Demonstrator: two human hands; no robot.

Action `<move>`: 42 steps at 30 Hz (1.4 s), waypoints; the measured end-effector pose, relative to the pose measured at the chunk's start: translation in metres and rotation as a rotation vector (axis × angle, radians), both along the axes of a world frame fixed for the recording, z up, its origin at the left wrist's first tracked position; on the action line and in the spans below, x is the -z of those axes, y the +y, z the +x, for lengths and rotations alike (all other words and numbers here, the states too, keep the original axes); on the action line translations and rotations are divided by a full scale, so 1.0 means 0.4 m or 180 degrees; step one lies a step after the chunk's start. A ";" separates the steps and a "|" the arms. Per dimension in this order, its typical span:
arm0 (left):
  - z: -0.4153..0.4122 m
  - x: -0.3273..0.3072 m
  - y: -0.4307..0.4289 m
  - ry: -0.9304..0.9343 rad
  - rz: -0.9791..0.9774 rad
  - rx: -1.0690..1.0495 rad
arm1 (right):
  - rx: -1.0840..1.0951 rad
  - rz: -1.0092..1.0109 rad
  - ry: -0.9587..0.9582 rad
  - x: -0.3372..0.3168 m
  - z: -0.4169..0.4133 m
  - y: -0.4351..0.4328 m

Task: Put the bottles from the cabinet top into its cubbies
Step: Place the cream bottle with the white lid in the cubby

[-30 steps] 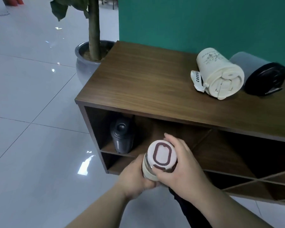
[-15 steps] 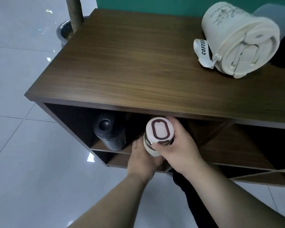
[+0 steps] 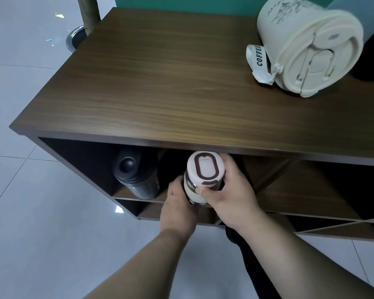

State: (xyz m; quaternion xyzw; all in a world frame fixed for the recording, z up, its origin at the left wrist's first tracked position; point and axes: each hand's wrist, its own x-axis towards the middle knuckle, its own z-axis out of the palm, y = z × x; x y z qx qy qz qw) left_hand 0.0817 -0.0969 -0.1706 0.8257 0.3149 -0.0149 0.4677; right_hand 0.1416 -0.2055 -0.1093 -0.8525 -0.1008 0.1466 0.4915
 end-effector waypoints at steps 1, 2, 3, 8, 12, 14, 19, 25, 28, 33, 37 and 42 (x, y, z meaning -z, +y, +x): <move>0.000 0.001 0.002 -0.0023 -0.0050 -0.0038 | 0.0051 0.0045 0.0000 0.002 -0.003 0.002; 0.001 0.002 0.005 -0.0022 -0.0079 -0.0062 | 0.0093 0.0092 -0.0005 0.004 -0.008 0.004; 0.002 0.005 0.007 -0.0020 -0.0091 -0.0071 | 0.0127 0.0132 -0.0019 0.006 -0.012 0.007; 0.009 0.008 0.013 0.0039 -0.0066 -0.0008 | 0.0210 0.0201 -0.0100 0.009 -0.022 0.010; 0.010 0.012 0.014 0.0008 0.0006 0.0022 | 0.0206 0.0240 -0.0121 0.015 -0.023 0.008; 0.011 0.014 0.015 0.0009 -0.0001 0.0015 | 0.0213 0.0239 -0.0144 0.015 -0.024 0.008; 0.010 0.015 0.017 0.0015 -0.0036 0.0028 | 0.0233 0.0265 -0.0173 0.004 -0.026 0.008; -0.003 0.019 0.021 -0.0070 -0.0144 0.0205 | 0.0271 0.0253 -0.0023 -0.003 -0.027 -0.004; -0.018 0.045 0.031 -0.0167 -0.0410 0.0335 | 0.0144 -0.0030 0.0275 0.005 -0.043 -0.020; -0.072 -0.024 0.048 0.0060 -0.0233 0.0606 | 0.0039 -0.0591 0.0611 -0.008 -0.095 -0.053; -0.128 -0.184 0.044 0.0539 -0.0063 0.1244 | 0.0031 -0.0792 0.0759 -0.046 -0.149 -0.108; -0.194 -0.367 0.025 -0.0182 -0.0042 0.1179 | 0.0330 -0.0179 0.0099 -0.220 -0.215 -0.171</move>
